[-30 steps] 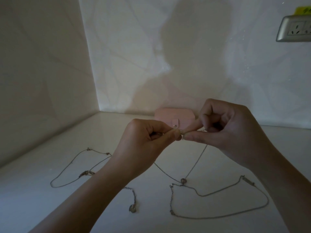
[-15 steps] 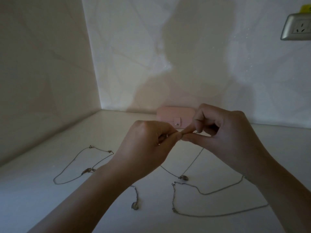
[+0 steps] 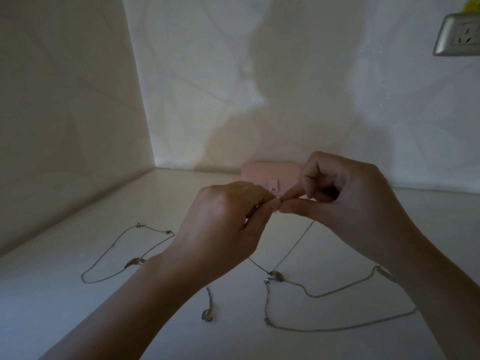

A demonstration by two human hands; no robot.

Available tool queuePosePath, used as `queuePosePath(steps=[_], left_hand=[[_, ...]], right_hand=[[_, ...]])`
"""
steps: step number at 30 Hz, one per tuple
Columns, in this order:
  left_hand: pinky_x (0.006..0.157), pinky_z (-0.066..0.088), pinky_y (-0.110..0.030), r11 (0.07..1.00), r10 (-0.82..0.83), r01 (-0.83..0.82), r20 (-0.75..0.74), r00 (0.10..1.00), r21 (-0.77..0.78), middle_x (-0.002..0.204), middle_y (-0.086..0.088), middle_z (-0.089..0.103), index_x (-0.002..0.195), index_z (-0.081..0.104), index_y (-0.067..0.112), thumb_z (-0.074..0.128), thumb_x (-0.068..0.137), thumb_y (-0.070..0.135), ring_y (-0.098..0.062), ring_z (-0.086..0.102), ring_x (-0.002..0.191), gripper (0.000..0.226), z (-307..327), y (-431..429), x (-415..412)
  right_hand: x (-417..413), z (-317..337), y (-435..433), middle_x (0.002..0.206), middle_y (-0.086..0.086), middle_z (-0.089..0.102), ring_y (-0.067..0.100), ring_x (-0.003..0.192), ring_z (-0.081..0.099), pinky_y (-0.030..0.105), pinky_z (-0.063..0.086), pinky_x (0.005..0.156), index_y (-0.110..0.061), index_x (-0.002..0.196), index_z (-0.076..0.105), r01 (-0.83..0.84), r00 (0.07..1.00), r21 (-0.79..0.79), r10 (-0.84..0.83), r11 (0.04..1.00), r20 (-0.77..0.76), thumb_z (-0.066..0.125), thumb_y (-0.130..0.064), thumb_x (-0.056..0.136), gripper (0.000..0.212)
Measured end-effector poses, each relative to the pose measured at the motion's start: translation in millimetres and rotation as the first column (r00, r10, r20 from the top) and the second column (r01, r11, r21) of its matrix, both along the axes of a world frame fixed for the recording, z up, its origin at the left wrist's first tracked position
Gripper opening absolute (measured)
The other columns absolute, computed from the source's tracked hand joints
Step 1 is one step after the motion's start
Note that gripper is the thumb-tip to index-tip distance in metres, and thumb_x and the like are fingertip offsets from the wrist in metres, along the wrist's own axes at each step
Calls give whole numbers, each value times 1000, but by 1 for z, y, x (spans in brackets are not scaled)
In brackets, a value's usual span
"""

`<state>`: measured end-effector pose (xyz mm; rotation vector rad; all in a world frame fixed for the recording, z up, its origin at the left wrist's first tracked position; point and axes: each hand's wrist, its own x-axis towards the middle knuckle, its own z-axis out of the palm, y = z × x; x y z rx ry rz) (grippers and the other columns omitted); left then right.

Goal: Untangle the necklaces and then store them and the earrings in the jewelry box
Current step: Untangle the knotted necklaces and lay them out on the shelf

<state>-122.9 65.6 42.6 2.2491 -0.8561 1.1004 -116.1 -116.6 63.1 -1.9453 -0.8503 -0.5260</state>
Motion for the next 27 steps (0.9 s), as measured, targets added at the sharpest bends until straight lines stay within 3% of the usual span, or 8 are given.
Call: queuePosePath(steps=[7, 10, 12, 15, 21, 23, 25, 27], left_hand=[[50, 33, -7, 996, -63, 60, -50, 997, -59, 58, 13, 56, 80, 74, 12, 56, 88, 25, -3, 48, 53, 24, 3, -1, -2], [49, 29, -3, 989, -86, 69, -126, 988, -130, 54, 20, 48, 81, 75, 14, 63, 88, 22, 3, 45, 49, 15, 2, -1, -3], [45, 25, -2, 979, -106, 69, -191, 976, -193, 47, 19, 44, 81, 75, 14, 65, 88, 16, 2, 40, 42, 12, 1, -1, -4], [42, 22, -3, 971, -122, 64, -247, 961, -231, 43, 19, 43, 80, 75, 14, 66, 89, 13, 0, 35, 36, 13, 2, -2, -5], [41, 22, -7, 973, -15, -33, -205, 979, -229, 41, 15, 39, 73, 75, 19, 68, 86, 27, -3, 35, 37, 16, 0, -6, -6], [42, 24, -7, 971, 31, -73, -183, 983, -227, 41, 14, 39, 69, 72, 21, 64, 83, 31, -4, 36, 37, 19, -2, -7, -5], [42, 26, -7, 971, 56, -96, -181, 982, -220, 42, 16, 41, 68, 71, 20, 67, 84, 30, -3, 38, 37, 19, -4, -8, -4], [42, 29, -8, 972, 62, -108, -217, 974, -207, 41, 18, 43, 68, 71, 20, 70, 85, 27, -2, 38, 37, 18, -5, -8, -3]], right_hand=[[2, 2, -5, 74, -3, 73, 10, 48, 26, 21, 34, 49, -26, 62, 43, -70, 997, 24, 70, 997, -18, 77, -33, 64, 35], [6, -1, -8, 60, 16, 59, 22, 49, 47, 34, 40, 51, -28, 63, 43, -38, 997, -4, 38, 999, 63, 80, -35, 66, 38], [7, -3, -9, 62, 24, 57, 15, 48, 43, 34, 41, 51, -30, 65, 42, 10, 991, -45, -4, 999, 134, 78, -38, 70, 38], [9, -4, -8, 67, 25, 62, 19, 50, 32, 38, 40, 50, -31, 67, 42, 42, 984, -69, -29, 997, 176, 72, -44, 71, 33], [7, -5, -4, 66, 18, 66, 25, 48, 43, 44, 44, 52, -28, 65, 44, 63, 984, -24, -58, 998, 170, 79, -38, 68, 37], [8, -7, -2, 63, 7, 67, 18, 46, 40, 37, 43, 49, -26, 65, 45, 84, 972, -44, -72, 996, 224, 79, -39, 68, 37], [8, -8, 0, 62, -15, 62, 7, 47, 39, 18, 38, 45, -21, 65, 46, 117, 948, -82, -87, 990, 306, 82, -35, 68, 39], [7, -8, 4, 64, -33, 52, -5, 51, 42, 4, 33, 51, -16, 66, 49, 126, 925, -113, -76, 986, 372, 81, -29, 68, 35]])
